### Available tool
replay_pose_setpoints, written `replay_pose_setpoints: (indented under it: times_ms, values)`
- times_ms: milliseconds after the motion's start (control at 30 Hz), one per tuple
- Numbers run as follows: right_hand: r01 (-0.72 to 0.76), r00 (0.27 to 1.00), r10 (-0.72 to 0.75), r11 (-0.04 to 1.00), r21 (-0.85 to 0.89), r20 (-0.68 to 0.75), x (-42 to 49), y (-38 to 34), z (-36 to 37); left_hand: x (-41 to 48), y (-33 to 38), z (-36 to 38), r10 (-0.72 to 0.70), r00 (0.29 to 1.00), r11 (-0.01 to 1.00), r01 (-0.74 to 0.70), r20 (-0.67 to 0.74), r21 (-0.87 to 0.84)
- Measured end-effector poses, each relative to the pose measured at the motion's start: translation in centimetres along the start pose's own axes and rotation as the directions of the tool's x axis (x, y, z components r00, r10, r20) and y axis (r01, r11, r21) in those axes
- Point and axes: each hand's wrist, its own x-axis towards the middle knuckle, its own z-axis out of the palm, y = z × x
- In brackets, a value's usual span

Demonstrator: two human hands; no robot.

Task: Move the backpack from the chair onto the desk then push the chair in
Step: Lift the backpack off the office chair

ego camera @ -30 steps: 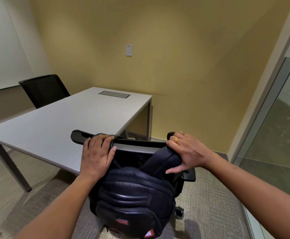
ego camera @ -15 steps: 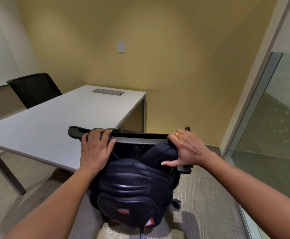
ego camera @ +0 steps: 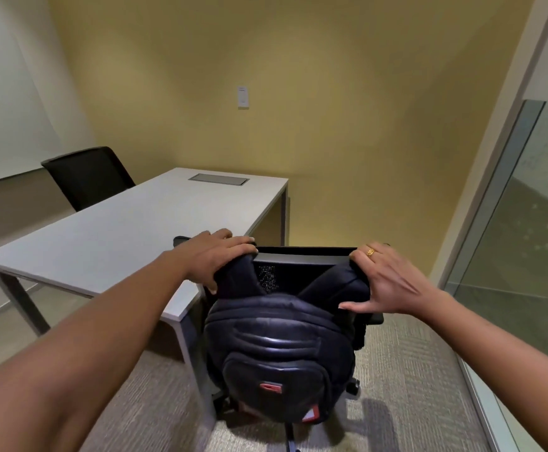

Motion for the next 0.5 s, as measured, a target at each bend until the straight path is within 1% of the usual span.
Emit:
replay_pose_setpoints:
  times_ms: [100, 167, 233, 367, 500]
  values:
    - [-0.021, 1.0, 0.021, 1.0, -0.008, 0.02, 0.2, -0.9, -0.3, 0.2, -1.1, -0.7, 0.095, 0.995, 0.995, -0.094, -0.036, 0.024]
    - [-0.045, 0.999, 0.045, 0.999, -0.008, 0.019, 0.1, -1.6, -0.2, 0.0, -1.4, -0.8, 0.128, 0.991, 0.991, -0.126, -0.046, 0.046]
    - [-0.066, 0.998, 0.066, 0.998, -0.005, 0.023, -0.2, -2.5, 0.1, -0.2, -1.9, -0.9, 0.14, 0.99, 0.985, -0.136, -0.034, 0.104]
    - [-0.081, 0.996, 0.081, 0.997, 0.009, 0.027, 0.1, -4.6, 0.6, -1.0, -3.2, -1.3, 0.162, 0.987, 0.947, -0.152, -0.014, 0.285]
    - [-0.079, 0.997, 0.079, 0.996, 0.035, -0.002, 1.9, -7.0, 0.3, -3.3, -5.2, -1.1, 0.121, 0.992, 0.928, -0.106, -0.019, 0.356]
